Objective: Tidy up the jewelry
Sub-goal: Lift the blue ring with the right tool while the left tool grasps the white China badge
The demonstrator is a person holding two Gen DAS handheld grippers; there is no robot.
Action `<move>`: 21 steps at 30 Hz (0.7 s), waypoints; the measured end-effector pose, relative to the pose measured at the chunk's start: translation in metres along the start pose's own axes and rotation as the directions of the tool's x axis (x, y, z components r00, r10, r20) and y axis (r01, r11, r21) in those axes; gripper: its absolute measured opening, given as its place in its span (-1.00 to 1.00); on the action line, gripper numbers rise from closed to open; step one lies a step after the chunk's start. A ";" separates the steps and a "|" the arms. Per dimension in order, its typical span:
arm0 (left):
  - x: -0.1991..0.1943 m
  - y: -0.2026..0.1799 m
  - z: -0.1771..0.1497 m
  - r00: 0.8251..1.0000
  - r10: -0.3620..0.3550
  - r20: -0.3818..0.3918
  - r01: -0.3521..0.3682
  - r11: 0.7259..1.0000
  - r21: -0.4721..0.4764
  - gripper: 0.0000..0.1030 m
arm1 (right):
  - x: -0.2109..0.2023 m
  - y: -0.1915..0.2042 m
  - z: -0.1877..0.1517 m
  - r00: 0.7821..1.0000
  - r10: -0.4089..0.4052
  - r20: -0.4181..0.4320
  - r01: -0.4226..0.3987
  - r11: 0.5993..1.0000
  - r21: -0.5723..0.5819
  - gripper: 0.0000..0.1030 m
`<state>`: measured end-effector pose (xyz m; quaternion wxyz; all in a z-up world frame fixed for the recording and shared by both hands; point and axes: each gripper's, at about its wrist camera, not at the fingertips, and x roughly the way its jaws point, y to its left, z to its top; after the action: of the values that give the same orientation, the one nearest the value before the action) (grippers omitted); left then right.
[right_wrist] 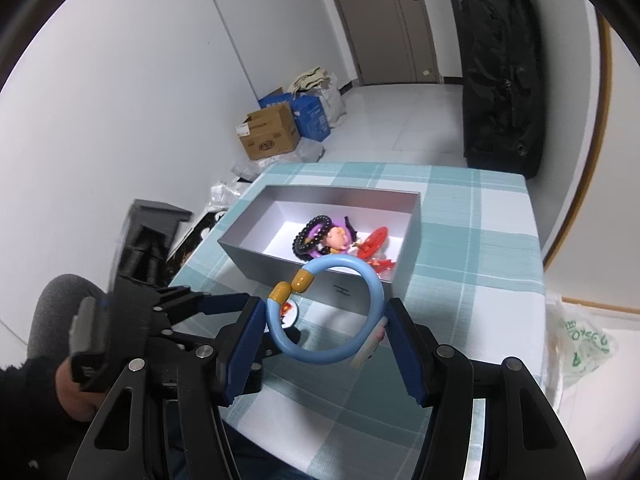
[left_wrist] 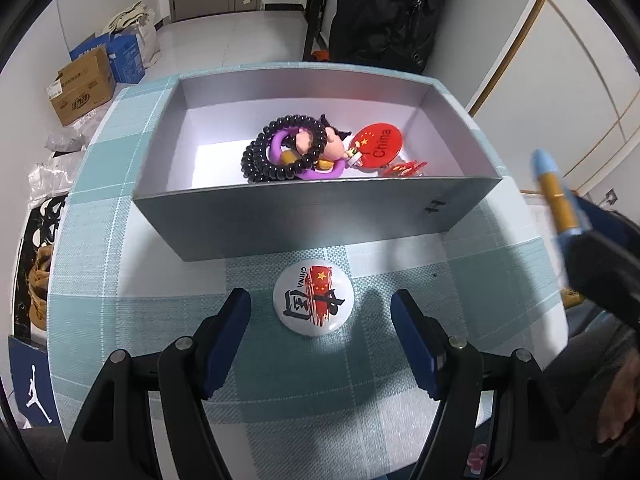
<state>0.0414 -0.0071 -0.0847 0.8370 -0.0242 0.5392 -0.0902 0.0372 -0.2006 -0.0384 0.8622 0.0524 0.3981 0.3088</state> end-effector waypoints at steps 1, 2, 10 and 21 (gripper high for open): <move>0.001 0.001 0.000 1.000 -0.001 -0.003 0.001 1.000 -0.006 0.33 | -0.001 -0.001 0.000 1.000 0.000 0.002 0.000 1.000 0.003 0.18; 0.001 0.000 0.000 1.000 0.004 0.002 -0.004 1.000 -0.009 0.33 | -0.002 -0.002 -0.001 1.000 0.001 0.003 -0.001 1.000 0.008 0.18; 0.002 -0.005 0.000 0.999 0.036 0.010 -0.036 0.999 -0.008 0.14 | -0.010 -0.010 -0.001 1.000 0.013 0.020 -0.013 0.999 0.030 0.18; 0.002 -0.005 0.003 1.000 0.012 0.003 -0.012 1.000 -0.009 -0.27 | -0.009 -0.009 -0.002 1.000 0.014 0.018 -0.014 1.000 0.027 0.18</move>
<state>0.0445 -0.0121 -0.0841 0.8382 -0.0248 0.5385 -0.0827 0.0356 -0.2134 -0.0373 0.8627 0.0696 0.3943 0.3089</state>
